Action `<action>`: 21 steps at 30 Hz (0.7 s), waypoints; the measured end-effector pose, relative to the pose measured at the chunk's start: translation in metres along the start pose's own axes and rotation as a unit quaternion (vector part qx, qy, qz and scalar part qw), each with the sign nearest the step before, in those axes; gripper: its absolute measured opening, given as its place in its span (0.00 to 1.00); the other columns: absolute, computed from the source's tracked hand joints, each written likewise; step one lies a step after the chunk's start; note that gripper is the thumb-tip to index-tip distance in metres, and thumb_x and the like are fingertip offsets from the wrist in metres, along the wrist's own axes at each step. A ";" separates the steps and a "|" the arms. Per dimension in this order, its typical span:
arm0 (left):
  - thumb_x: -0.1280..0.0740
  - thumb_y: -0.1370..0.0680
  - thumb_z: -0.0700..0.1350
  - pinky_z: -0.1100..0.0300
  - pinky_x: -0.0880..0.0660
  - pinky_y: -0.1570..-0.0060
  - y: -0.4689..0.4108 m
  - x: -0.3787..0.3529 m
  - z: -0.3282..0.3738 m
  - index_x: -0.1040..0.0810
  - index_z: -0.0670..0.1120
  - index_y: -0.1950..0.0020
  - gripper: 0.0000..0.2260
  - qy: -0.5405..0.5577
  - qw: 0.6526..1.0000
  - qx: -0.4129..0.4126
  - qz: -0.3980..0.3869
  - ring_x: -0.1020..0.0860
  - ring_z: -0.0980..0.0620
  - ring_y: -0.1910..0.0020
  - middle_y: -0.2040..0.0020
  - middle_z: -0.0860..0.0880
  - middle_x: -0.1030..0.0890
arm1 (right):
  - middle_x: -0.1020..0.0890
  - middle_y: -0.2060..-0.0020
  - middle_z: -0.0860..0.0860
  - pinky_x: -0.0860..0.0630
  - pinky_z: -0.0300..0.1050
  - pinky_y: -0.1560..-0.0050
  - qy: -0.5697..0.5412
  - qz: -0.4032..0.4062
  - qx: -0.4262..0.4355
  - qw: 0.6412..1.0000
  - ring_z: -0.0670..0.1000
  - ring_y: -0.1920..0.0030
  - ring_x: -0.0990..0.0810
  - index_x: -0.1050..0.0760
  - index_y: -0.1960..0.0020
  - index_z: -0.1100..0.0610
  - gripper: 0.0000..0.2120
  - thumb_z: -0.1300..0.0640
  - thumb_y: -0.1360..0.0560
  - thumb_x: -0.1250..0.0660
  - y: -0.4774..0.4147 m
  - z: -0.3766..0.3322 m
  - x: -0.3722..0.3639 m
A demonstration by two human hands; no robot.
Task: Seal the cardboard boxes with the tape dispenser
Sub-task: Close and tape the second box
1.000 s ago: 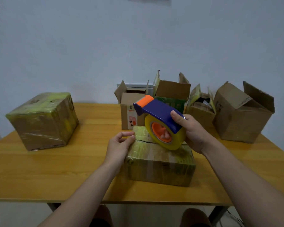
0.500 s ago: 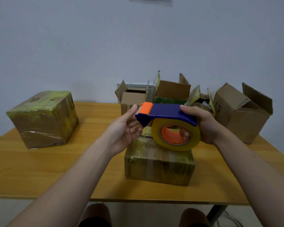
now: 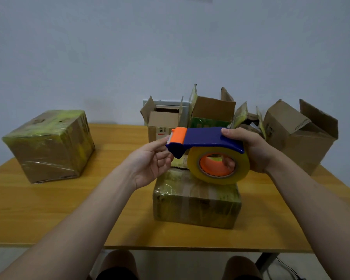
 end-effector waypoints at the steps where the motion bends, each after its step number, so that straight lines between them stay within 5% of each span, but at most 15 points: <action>1: 0.28 0.24 0.45 0.66 0.21 0.70 -0.001 0.001 -0.001 0.18 0.41 0.45 0.10 0.000 1.000 0.005 0.000 0.17 0.55 0.67 0.58 0.44 0.14 | 0.17 0.69 0.54 0.21 0.40 0.69 -0.004 -0.005 -0.002 1.000 0.50 0.74 0.19 0.14 0.52 0.56 0.20 0.40 0.26 0.33 0.000 0.001 -0.001; 7: 0.22 0.34 0.44 0.67 0.23 0.71 -0.002 0.008 -0.002 0.18 0.41 0.44 0.20 -0.094 0.995 -0.013 0.031 0.20 0.56 0.64 0.58 0.45 0.14 | 0.17 0.69 0.53 0.21 0.45 0.63 0.007 -0.013 -0.019 1.000 0.51 0.71 0.19 0.14 0.58 0.54 0.19 0.39 0.27 0.33 -0.004 0.006 -0.001; 10: 0.23 0.28 0.41 0.67 0.22 0.72 -0.004 0.012 0.003 0.16 0.40 0.47 0.11 -0.101 0.993 -0.026 0.046 0.18 0.57 0.66 0.59 0.44 0.14 | 0.16 0.67 0.53 0.20 0.43 0.63 -0.006 -0.015 -0.030 0.999 0.51 0.70 0.18 0.14 0.56 0.54 0.18 0.39 0.27 0.32 -0.004 0.008 0.001; 13: 0.28 0.22 0.36 0.67 0.22 0.72 -0.005 0.016 0.011 0.13 0.40 0.52 0.04 -0.112 0.991 -0.038 0.070 0.21 0.58 0.69 0.63 0.44 0.15 | 0.16 0.61 0.57 0.18 0.45 0.60 -0.008 -0.030 -0.043 0.999 0.56 0.63 0.18 0.13 0.51 0.54 0.21 0.37 0.32 0.25 -0.006 0.009 -0.002; 15: 0.30 0.21 0.34 0.67 0.22 0.71 -0.005 0.018 0.017 0.11 0.42 0.60 0.11 -0.141 0.986 -0.052 0.077 0.23 0.59 0.72 0.64 0.44 0.16 | 0.19 0.54 0.62 0.18 0.48 0.55 -0.010 -0.029 -0.055 0.998 0.62 0.57 0.21 0.14 0.48 0.54 0.24 0.37 0.34 0.23 -0.007 0.009 -0.001; 21: 0.28 0.23 0.33 0.66 0.21 0.71 -0.003 0.017 0.020 0.12 0.41 0.56 0.06 -0.177 0.978 -0.073 0.078 0.19 0.57 0.72 0.64 0.43 0.15 | 0.13 0.56 0.57 0.17 0.44 0.66 -0.060 -0.058 -0.089 0.993 0.52 0.67 0.14 0.27 0.29 0.62 0.27 0.48 0.23 0.33 -0.002 0.004 0.001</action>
Point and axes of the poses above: each hand's wrist, its own y-axis away from the middle knuckle, its own x-axis out of the back of the hand, z = x × y, the point moved 9 cm from there along -y, towards the middle knuckle
